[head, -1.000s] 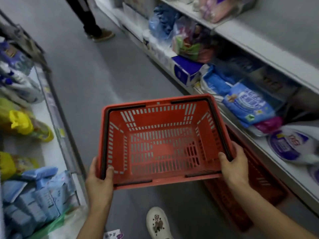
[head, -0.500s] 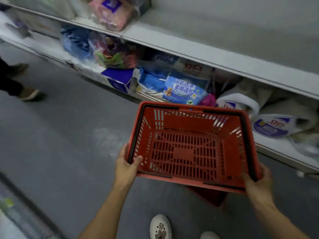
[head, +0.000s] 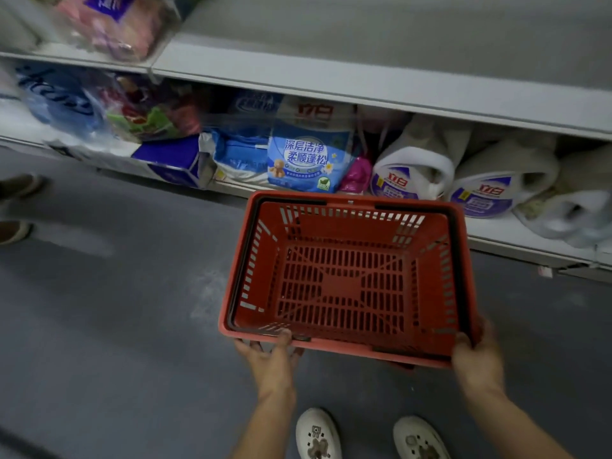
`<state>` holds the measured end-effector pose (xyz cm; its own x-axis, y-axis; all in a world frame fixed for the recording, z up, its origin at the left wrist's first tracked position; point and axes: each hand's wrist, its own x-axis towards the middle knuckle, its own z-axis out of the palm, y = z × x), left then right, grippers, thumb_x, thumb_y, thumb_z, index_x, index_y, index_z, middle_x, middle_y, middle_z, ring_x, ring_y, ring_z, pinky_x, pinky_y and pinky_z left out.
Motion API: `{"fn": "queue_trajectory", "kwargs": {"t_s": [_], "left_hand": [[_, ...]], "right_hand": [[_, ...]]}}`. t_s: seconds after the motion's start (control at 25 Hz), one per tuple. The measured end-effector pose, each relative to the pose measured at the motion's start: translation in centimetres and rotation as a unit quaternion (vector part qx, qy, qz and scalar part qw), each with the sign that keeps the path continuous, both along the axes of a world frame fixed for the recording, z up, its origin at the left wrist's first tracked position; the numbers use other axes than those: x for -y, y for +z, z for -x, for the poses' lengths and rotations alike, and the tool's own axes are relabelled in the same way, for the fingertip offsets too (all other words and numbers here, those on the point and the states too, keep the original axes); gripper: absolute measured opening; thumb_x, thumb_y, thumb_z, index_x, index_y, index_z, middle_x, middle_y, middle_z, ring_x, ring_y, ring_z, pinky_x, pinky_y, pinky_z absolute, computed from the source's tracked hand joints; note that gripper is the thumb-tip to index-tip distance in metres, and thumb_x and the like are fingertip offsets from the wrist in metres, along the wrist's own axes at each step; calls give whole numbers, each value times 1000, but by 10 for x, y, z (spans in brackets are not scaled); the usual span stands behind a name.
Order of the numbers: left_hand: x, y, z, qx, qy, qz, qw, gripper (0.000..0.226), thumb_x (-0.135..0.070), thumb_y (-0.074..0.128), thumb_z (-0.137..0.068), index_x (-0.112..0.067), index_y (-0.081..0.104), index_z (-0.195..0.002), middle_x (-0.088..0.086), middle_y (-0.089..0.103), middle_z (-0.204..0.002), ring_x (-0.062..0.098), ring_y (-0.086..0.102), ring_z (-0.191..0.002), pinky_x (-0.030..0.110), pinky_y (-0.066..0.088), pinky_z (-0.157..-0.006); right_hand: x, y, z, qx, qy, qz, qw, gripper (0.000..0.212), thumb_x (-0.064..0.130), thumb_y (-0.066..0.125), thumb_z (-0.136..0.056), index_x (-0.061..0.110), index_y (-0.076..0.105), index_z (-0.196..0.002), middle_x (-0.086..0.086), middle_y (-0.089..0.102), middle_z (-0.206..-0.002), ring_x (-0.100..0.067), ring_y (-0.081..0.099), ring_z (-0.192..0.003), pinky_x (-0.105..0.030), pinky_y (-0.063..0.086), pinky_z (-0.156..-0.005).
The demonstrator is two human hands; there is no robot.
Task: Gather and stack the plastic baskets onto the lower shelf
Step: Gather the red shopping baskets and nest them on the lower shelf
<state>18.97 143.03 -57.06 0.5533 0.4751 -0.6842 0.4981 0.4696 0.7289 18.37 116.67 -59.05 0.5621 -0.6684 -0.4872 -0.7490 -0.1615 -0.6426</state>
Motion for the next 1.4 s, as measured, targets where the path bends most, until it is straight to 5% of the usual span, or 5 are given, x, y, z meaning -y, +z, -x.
{"fn": "queue_trajectory", "kwargs": {"t_s": [0.32, 0.64, 0.76, 1.2, 1.4], "left_hand": [[-15, -34, -77, -14, -68, -15, 997, 82, 19, 51, -85, -29, 29, -148, 9, 60, -120, 25, 64, -91, 39, 57, -68], [3, -86, -35, -114, -195, -83, 970, 67, -7, 56, -96, -23, 25, -153, 7, 38, -152, 29, 43, -132, 49, 40, -108], [21, -95, -17, -124, -218, -81, 965, 60, -8, 56, -96, -20, 32, -150, 6, 42, -150, 28, 41, -137, 52, 35, -113], [176, -171, 42, -123, -41, -111, 985, 73, -13, 61, -93, -29, 21, -152, 5, 48, -145, 22, 50, -128, 46, 39, -111], [225, -197, 63, -53, 13, -116, 992, 78, -1, 60, -92, -25, 19, -154, 3, 51, -145, 14, 57, -126, 30, 43, -108]], "right_hand": [[-12, -15, 28, 6, -43, -65, 997, 46, -7, 52, -92, 9, 45, -135, -12, 61, -111, -28, 57, -105, -38, 40, -95], [10, -56, 1, -108, 138, -39, 984, 68, 8, 57, -94, 15, 23, -153, -14, 21, -160, -30, 18, -148, -41, 19, -117], [30, -67, -24, -41, 227, -6, 973, 60, 4, 59, -92, 7, 37, -147, -18, 39, -150, -33, 34, -140, -38, 26, -113], [110, -145, -159, -50, 586, 103, 802, 65, 28, 57, -95, 20, 28, -153, -10, 28, -158, -30, 26, -144, -51, 30, -114], [116, -183, -182, -33, 594, 78, 800, 54, 41, 50, -90, 31, 43, -143, -12, 61, -134, -34, 59, -119, -49, 46, -101]]}}
